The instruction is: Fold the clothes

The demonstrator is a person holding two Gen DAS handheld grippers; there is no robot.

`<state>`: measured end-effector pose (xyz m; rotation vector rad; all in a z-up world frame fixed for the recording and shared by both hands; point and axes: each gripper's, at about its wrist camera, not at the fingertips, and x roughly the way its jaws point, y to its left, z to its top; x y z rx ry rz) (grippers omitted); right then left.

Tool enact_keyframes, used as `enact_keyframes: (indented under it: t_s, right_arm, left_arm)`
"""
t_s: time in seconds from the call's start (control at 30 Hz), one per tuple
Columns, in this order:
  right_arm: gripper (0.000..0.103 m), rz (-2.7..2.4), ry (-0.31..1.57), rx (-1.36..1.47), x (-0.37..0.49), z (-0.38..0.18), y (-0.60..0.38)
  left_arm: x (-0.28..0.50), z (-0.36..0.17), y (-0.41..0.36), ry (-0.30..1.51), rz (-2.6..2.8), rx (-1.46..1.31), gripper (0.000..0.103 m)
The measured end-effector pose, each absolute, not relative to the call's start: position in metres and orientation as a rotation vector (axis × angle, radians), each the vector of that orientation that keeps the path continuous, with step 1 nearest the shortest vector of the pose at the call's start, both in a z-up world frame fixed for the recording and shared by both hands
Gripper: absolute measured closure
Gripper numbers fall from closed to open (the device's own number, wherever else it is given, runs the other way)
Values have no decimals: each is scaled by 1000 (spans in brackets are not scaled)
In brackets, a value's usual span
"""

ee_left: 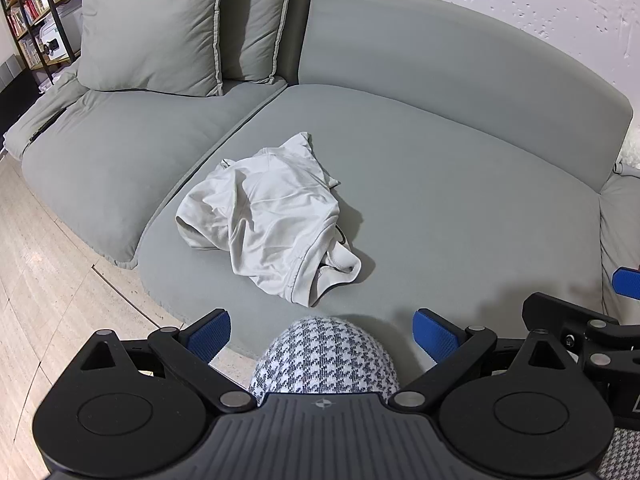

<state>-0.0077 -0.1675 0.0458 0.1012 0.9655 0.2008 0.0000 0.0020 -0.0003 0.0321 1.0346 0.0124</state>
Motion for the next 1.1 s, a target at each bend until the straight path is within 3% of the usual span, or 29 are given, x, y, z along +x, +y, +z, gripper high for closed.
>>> enact_keyframes:
  t_s: [0.7, 0.97, 1.07, 1.1]
  right_arm:
    - [0, 302, 978, 78, 16, 18, -138]
    - [2, 408, 936, 83, 59, -16, -100]
    - [16, 440, 934, 103, 82, -38, -91]
    - [26, 447, 942, 108, 88, -44, -90]
  left_arm:
    - [34, -42, 50, 1091, 34, -54, 6]
    - [70, -71, 90, 1063, 1, -91, 29]
    - [84, -81, 97, 1059, -35, -64, 48]
    - [88, -82, 98, 1057, -41, -60, 64]
